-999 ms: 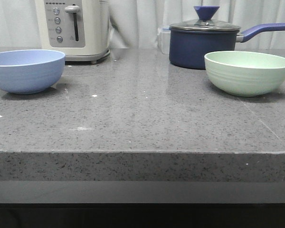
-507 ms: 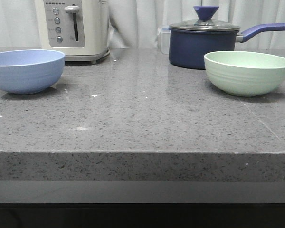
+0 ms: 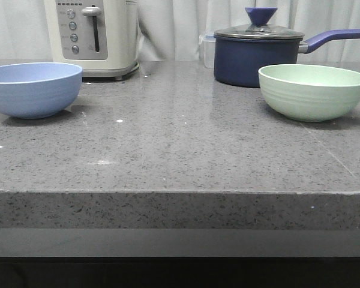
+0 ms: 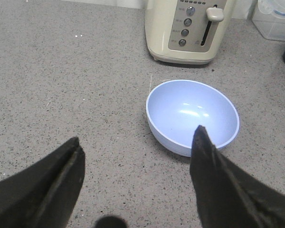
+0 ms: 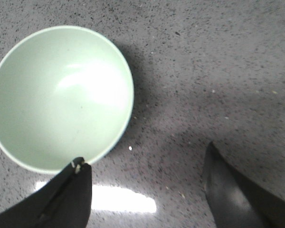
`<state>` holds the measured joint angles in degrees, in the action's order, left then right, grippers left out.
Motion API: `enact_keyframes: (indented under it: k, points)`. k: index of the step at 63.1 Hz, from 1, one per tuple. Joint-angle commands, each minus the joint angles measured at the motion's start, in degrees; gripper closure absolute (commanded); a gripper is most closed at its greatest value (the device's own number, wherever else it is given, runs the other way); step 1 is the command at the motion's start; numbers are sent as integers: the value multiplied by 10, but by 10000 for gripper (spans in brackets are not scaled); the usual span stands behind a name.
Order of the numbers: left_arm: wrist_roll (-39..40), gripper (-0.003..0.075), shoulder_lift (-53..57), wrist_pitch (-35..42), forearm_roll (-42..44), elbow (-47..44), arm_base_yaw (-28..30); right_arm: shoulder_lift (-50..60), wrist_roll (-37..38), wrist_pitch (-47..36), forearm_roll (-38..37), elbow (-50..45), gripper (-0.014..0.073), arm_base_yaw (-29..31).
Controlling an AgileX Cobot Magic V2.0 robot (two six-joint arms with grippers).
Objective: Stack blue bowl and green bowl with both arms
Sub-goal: 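Lower the right gripper onto the rim of the pale green bowl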
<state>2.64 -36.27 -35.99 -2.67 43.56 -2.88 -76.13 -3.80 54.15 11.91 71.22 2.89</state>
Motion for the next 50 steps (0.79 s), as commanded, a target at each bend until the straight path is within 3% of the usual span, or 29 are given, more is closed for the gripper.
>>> enact_keyframes:
  k: [1,35,40,50]
  points:
    - [0,247,-5,44,-5,14,0,-24,1,-1,27,52,83,4]
    - [0,247,-5,44,-5,14,0,-188,-24,11,88,114,86,4]
    - [0,247,-5,44,-5,14,0,-200,-33,9,104,114,130,4]
    - [0,247,-5,44,-5,14,0,-205,-34,4,111,114,303,4]
